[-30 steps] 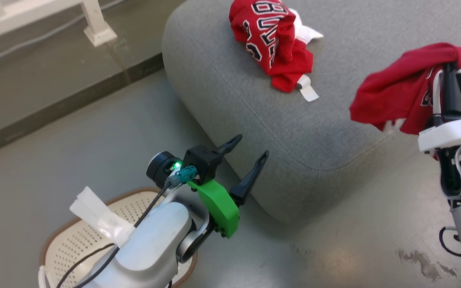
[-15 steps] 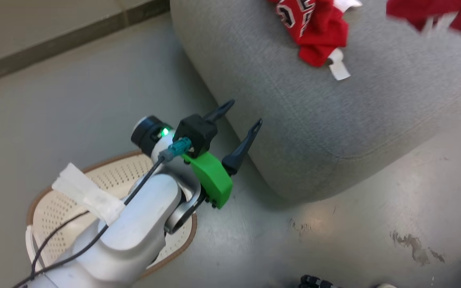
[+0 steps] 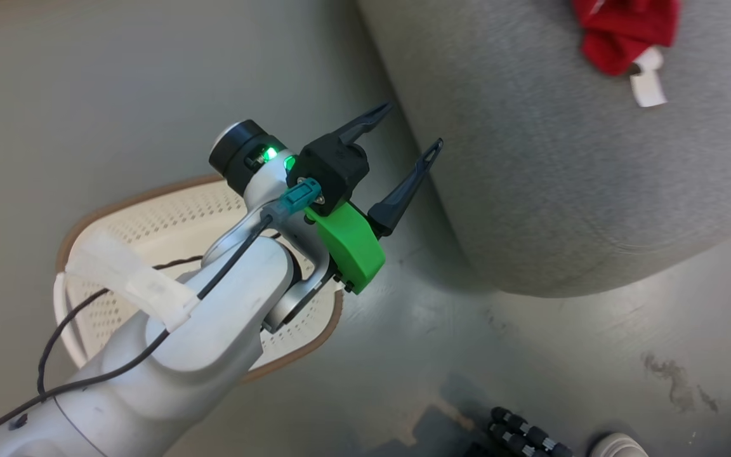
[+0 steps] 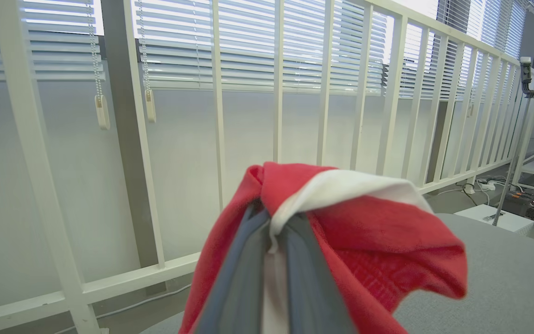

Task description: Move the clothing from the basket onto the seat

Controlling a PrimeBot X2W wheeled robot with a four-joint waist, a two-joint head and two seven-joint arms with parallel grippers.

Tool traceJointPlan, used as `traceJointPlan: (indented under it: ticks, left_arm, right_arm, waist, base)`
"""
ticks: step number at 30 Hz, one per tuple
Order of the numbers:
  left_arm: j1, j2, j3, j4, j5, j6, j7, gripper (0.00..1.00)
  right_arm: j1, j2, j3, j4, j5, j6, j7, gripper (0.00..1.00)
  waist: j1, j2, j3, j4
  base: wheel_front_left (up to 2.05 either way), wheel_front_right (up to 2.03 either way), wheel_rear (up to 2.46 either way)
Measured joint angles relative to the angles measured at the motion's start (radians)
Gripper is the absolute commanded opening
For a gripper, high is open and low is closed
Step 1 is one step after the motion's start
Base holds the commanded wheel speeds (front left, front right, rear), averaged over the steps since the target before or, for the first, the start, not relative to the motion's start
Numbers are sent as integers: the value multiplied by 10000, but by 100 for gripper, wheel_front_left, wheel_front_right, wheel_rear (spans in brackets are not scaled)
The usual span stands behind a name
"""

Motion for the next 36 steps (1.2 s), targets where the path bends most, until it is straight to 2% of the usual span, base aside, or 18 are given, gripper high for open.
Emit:
traceJointPlan:
  ticks: [7,13,17,25,26,27,29,31,32,36]
  left_arm:
    - [-113,196,21,-370,113,31,253,100]
    - [-303,602,173,-593,153,90,339,100]
    - [-302,813,180,-608,196,102,351,100]
    - [-302,1028,268,-836,196,171,351,100]
    - [-302,1057,297,-844,196,173,351,100]
    - [-301,1076,324,-849,196,173,349,100]
    - [-298,1103,362,-851,196,173,339,100]
    - [-292,1112,376,-859,194,173,337,100]
    - [-289,1126,384,-863,194,173,337,100]
    - [-275,1193,430,-863,186,176,336,100]
  right_arm:
    - [-113,-59,-21,1028,-263,-257,-4,0]
    - [-188,715,219,1942,-251,-263,-92,0]
    - [-188,1106,523,2472,-259,-261,-115,0]
    - [-393,1221,740,3041,-274,-140,-353,0]
    - [-417,1241,755,3074,-278,-119,-370,7]
    - [-429,1260,777,3131,-307,-44,-391,22]
    - [-429,1321,817,3264,-345,36,-451,42]
    - [-429,1358,849,3361,-345,82,-462,92]
    - [-429,1371,863,3400,-345,128,-466,100]
    - [-430,1517,970,3578,-370,301,-550,100]
  waist:
    - [0,0,770,668]
    - [1,0,1423,1002]
    - [1,0,1744,1068]
    - [0,0,1876,799]
    - [0,-1,1869,747]
    - [0,0,1859,696]
    - [1,0,1826,593]
    - [0,-1,1779,490]
    - [0,0,1751,439]
    - [-1,-1,1624,231]
  base:
    - [0,0,0]
    - [0,0,0]
    - [0,0,0]
    - [0,0,0]
    - [0,0,0]
    - [0,0,0]
    - [0,0,0]
    - [0,0,0]
    - [0,0,0]
    - [0,0,0]
